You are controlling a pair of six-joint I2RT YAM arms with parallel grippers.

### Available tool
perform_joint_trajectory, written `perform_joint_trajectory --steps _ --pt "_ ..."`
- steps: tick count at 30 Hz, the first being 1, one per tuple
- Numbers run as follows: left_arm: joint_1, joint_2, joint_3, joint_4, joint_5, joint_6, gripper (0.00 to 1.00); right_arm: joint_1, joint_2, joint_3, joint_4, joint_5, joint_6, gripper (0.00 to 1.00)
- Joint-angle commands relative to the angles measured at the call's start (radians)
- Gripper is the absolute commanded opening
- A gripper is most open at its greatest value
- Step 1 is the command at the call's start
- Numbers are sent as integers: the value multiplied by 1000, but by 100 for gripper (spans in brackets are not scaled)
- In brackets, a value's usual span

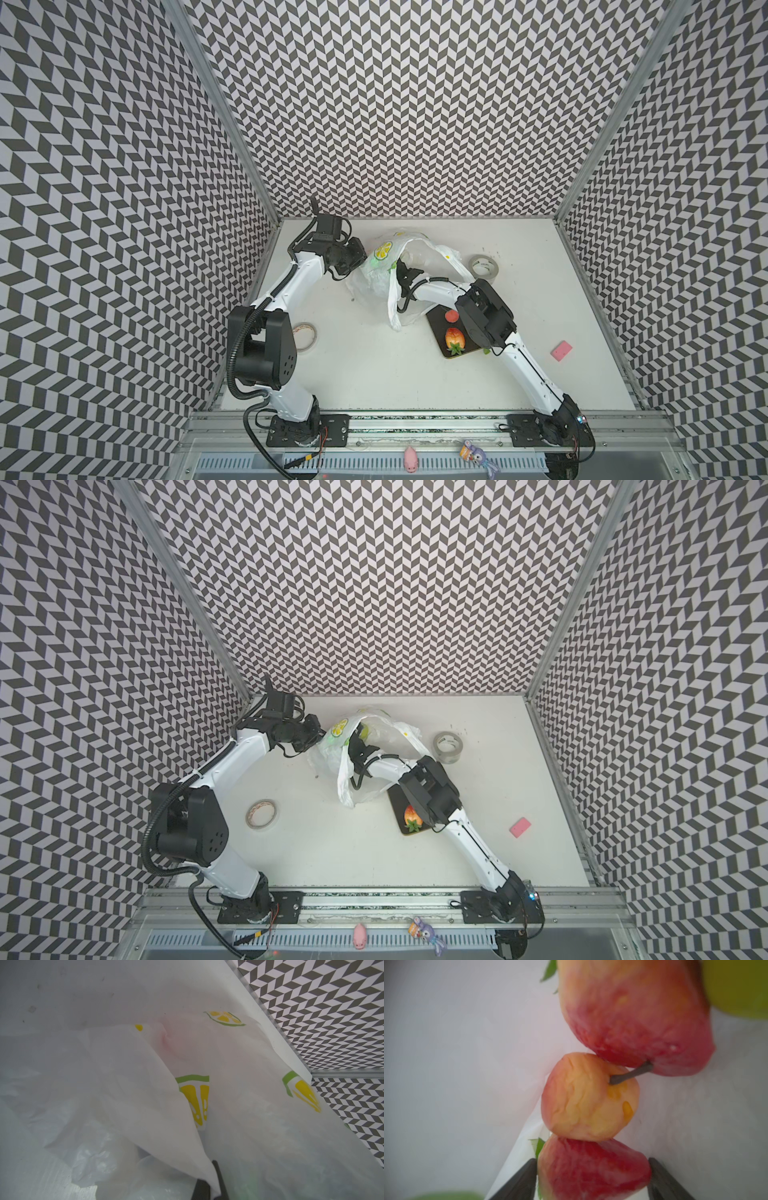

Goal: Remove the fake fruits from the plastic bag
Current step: 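Close the right gripper on the red strawberry while the left gripper pinches the bag edge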

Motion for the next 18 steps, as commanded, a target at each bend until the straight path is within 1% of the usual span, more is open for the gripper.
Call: perform_joint_trajectory --steps 1,4,6,8,14,18 --pt "2 -55 8 0 -3 24 0 2 12 -13 11 18 26 65" --pt "19 -66 -6 3 -20 32 0 -1 -19 -60 31 28 3 47" --pt "39 -75 -34 24 -23 31 0 -3 -46 -95 41 31 -17 41" --pt "58 -83 -67 46 -24 38 0 -2 -78 -137 51 37 -50 39" --pt "106 -114 -190 143 -38 86 0 -7 -211 -313 96 56 -147 38" --pt "116 -133 -260 200 -35 125 0 -15 -314 -447 127 71 -212 37"
